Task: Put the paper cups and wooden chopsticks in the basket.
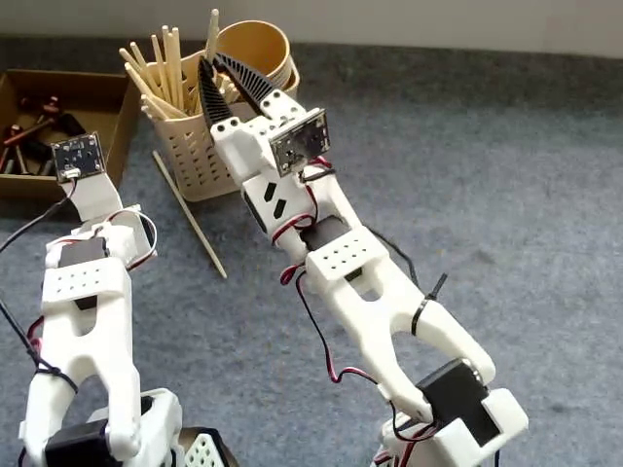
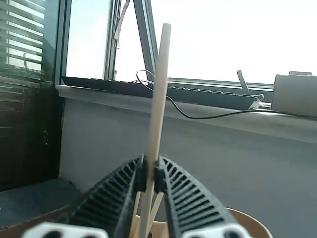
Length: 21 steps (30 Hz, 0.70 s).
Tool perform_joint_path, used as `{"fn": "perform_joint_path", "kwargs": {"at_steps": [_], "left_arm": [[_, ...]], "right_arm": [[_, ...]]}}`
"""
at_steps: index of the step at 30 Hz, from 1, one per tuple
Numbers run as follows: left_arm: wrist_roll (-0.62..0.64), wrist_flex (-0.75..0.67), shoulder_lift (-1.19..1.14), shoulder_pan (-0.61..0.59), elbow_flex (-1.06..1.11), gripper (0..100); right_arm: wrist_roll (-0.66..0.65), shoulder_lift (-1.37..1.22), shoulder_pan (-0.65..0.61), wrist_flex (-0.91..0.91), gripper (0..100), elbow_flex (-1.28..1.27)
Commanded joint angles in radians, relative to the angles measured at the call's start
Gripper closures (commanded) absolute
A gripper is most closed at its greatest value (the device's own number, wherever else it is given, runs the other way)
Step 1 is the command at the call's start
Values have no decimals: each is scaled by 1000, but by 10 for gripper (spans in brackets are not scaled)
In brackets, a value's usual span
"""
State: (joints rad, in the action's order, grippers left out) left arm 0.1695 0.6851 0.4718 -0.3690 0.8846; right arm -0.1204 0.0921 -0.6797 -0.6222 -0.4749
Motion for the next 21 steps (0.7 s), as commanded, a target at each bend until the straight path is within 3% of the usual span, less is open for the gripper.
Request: {"fn": "perform_joint_path", "kwargs": {"at_steps": [1,6,14,19,21], "left_arm": [[-9,-15,28,-13,-5,995],[-9,-15,28,-13,-5,995],[-9,-15,28,-13,-5,995],[-9,-15,28,-13,-5,995],[-9,-15,28,-13,-5,995]], "right_arm": [[-11,5,-18,-22,973,47],[-6,31,-36,142,865,54],[-6,157,-74,265,865,48],[-6,248,-76,360,994,47],[-6,280,-76,398,986,45]]}}
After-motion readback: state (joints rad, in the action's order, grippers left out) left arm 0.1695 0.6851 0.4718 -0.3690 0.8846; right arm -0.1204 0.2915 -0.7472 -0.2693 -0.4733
